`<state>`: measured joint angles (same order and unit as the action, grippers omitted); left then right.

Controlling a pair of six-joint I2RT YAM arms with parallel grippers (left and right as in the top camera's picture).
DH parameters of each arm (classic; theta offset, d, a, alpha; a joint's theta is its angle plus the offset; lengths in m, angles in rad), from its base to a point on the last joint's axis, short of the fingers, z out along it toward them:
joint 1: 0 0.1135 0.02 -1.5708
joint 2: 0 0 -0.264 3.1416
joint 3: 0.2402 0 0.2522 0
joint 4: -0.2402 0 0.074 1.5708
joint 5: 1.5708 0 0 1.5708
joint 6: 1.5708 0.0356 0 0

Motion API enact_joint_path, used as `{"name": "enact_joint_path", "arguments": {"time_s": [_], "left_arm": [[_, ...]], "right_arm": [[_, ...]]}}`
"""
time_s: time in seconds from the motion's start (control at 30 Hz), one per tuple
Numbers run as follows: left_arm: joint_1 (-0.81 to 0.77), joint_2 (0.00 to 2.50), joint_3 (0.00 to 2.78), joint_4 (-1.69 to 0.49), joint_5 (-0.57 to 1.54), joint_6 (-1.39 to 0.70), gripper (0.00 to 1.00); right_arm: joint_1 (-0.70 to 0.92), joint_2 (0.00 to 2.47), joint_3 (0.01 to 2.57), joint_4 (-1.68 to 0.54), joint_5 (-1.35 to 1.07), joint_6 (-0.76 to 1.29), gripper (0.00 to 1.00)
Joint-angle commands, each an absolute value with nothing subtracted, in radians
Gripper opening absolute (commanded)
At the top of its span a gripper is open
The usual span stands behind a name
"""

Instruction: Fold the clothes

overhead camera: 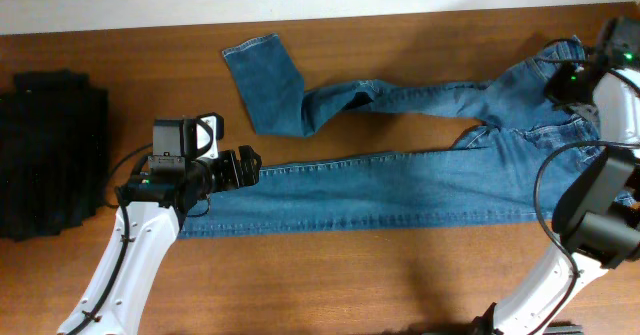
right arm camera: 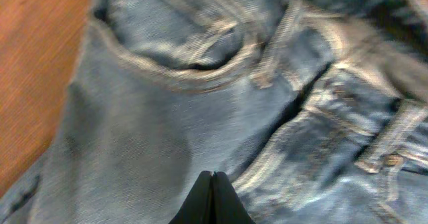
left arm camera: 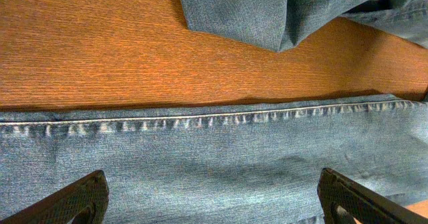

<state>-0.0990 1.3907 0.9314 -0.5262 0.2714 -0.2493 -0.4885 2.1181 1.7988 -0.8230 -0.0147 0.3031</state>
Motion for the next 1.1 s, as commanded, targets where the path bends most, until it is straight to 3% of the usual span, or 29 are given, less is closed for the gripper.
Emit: {"name": "enact_joint_path", "arguments": {"time_s": [0.0,0.5,1.07], "left_arm": [[-0.102,1.397,0.931,-0.524,0.265,-0.234,1.00],[-0.102,1.397,0.931,-0.524,0.265,-0.234,0.99],[-0.102,1.397,0.931,-0.524,0.265,-0.234,0.99]], "right_arm": [[-0.506,2.141,1.806,-0.827,0.009,0.320,0.04],[-0.490,2.271,1.805,-0.625,-0.174,0.286,0.04],[-0.460,2.436,1.805,-0.519,-0.068,0.157,0.04]]}}
